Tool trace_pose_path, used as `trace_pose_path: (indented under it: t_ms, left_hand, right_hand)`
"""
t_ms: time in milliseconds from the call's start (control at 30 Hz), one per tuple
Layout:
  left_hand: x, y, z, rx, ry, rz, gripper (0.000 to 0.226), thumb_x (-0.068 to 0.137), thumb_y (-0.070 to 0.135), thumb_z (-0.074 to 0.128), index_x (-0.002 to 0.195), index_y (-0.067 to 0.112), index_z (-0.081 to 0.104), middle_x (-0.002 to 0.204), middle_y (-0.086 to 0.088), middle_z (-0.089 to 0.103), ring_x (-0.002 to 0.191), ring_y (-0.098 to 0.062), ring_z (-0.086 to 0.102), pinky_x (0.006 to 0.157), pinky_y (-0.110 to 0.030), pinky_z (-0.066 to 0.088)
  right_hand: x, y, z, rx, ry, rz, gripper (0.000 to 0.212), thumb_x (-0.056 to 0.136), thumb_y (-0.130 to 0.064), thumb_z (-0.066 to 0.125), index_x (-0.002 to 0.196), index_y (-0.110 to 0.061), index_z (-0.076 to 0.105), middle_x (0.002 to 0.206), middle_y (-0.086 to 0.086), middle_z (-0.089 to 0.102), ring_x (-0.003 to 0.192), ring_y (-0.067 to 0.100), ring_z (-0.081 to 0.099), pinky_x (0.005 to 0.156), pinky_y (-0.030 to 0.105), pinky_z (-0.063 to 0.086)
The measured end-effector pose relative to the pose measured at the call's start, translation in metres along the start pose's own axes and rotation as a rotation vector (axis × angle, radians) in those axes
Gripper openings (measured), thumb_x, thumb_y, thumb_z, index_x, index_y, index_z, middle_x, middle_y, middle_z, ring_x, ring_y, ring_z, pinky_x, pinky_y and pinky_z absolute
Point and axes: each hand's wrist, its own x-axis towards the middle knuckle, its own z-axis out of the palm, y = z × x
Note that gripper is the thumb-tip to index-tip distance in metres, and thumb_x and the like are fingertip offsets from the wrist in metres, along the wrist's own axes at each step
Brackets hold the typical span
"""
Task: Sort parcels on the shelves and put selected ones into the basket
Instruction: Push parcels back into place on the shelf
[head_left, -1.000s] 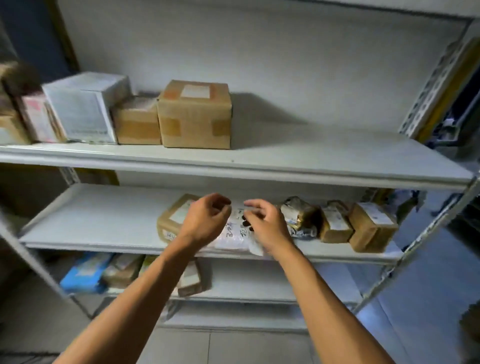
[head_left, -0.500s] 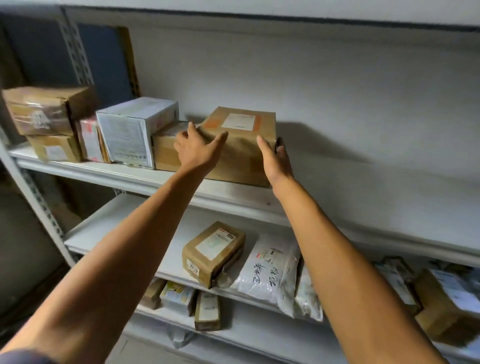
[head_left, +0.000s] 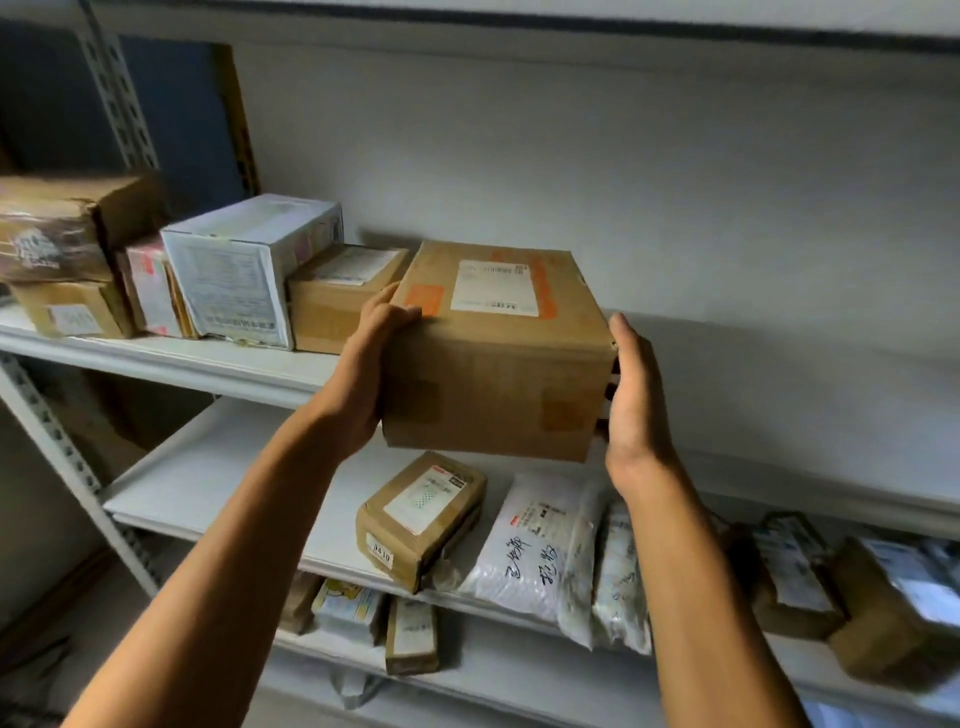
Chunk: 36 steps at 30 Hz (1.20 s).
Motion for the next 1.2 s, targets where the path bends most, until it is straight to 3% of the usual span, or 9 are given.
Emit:
trace_pose_path:
  t_ms: [133, 200, 300, 433, 500, 667, 867, 1000, 1200]
  left_hand:
    - [-0.014, 0.004, -0.023, -0.246, 0.051, -0.107, 0.025, 0.092, 0.043, 0.047, 0.1, 0.025, 0.063, 0.093, -0.001, 0.06, 0.079, -0.016, 0.058, 0.056, -0.024, 0.046]
    - [-0.024, -0.003, -0.044, -0.465, 0.062, -0.152, 0.031, 0.088, 0.048, 0.045, 0.085, 0.024, 0.065, 0.086, -0.002, 0.059, 0.084, -0.02, 0.056, 0.074, -0.03, 0.047]
    - [-0.044, -0.023, -0.056, -0.729, -0.063, -0.209, 0.048, 0.093, 0.052, 0.033, 0.104, 0.023, 0.069, 0.11, -0.008, 0.064, 0.115, -0.035, 0.048, 0.112, -0.061, 0.026]
    - [-0.057, -0.044, -0.052, -0.806, -0.035, -0.209, 0.023, 0.092, 0.053, 0.056, 0.101, 0.036, 0.044, 0.102, 0.022, 0.023, 0.102, -0.005, 0.025, 0.102, -0.037, 0.024]
    - [-0.062, -0.037, -0.058, -0.717, 0.013, -0.229, 0.023, 0.097, 0.056, 0.043, 0.099, 0.034, 0.045, 0.1, 0.022, 0.037, 0.102, -0.007, 0.04, 0.102, -0.036, 0.021]
    - [-0.05, -0.03, -0.053, -0.955, -0.183, -0.265, 0.066, 0.089, 0.058, 0.026, 0.123, 0.017, 0.064, 0.124, -0.017, 0.061, 0.113, -0.043, 0.056, 0.107, -0.068, 0.031]
    - [-0.038, 0.005, -0.006, -0.401, -0.078, 0.133, 0.078, 0.057, 0.055, 0.061, 0.126, 0.021, 0.058, 0.093, 0.008, 0.07, 0.092, -0.015, 0.062, 0.063, -0.031, 0.052]
    - [-0.015, 0.017, 0.037, -0.103, -0.15, 0.441, 0.094, 0.071, 0.059, 0.068, 0.153, 0.024, 0.036, 0.142, 0.006, 0.058, 0.13, -0.017, 0.055, 0.101, -0.038, 0.05]
    - [0.016, -0.006, 0.128, 0.271, -0.218, 0.745, 0.075, 0.078, 0.036, 0.084, 0.143, 0.014, 0.054, 0.152, -0.009, 0.047, 0.144, -0.012, 0.04, 0.114, -0.027, 0.04]
  right_hand:
    - [-0.022, -0.008, -0.001, 0.103, -0.012, -0.146, 0.043, 0.077, -0.067, 0.059, 0.092, -0.031, 0.076, 0.101, -0.004, 0.076, 0.104, 0.012, 0.07, 0.091, 0.04, 0.053]
    - [-0.029, -0.015, 0.006, 0.166, -0.018, -0.217, 0.037, 0.077, -0.061, 0.068, 0.096, -0.032, 0.077, 0.107, -0.002, 0.076, 0.11, 0.016, 0.069, 0.094, 0.046, 0.055]
    - [-0.034, -0.022, 0.031, 0.088, 0.025, -0.405, 0.034, 0.084, -0.047, 0.065, 0.115, -0.033, 0.069, 0.124, -0.008, 0.069, 0.123, 0.012, 0.061, 0.105, 0.056, 0.049]
    - [-0.045, -0.027, 0.06, 0.125, -0.061, -0.472, 0.042, 0.094, -0.039, 0.06, 0.135, -0.028, 0.057, 0.136, -0.005, 0.063, 0.128, 0.005, 0.057, 0.104, 0.029, 0.05]
    - [-0.049, -0.029, 0.067, 0.063, -0.122, -0.473, 0.046, 0.096, -0.029, 0.059, 0.141, -0.021, 0.055, 0.137, -0.006, 0.062, 0.124, -0.001, 0.058, 0.095, 0.013, 0.049]
    - [-0.052, -0.031, 0.07, 0.024, -0.162, -0.39, 0.064, 0.087, -0.053, 0.067, 0.144, -0.043, 0.041, 0.137, -0.011, 0.062, 0.126, 0.006, 0.06, 0.102, 0.034, 0.053]
    - [-0.058, -0.037, 0.028, 0.084, 0.029, -0.354, 0.119, 0.056, -0.072, 0.083, 0.155, -0.03, 0.031, 0.126, -0.02, 0.067, 0.122, 0.0, 0.061, 0.098, 0.023, 0.051]
    - [-0.06, -0.03, -0.024, 0.047, 0.353, -0.437, 0.093, 0.065, -0.052, 0.082, 0.146, -0.037, 0.04, 0.139, -0.001, 0.059, 0.127, 0.009, 0.058, 0.092, 0.023, 0.054]
    - [-0.022, -0.025, -0.076, -0.033, 0.439, -0.305, 0.076, 0.083, -0.049, 0.051, 0.156, -0.035, 0.031, 0.144, -0.011, 0.041, 0.131, 0.005, 0.045, 0.117, 0.032, 0.034]
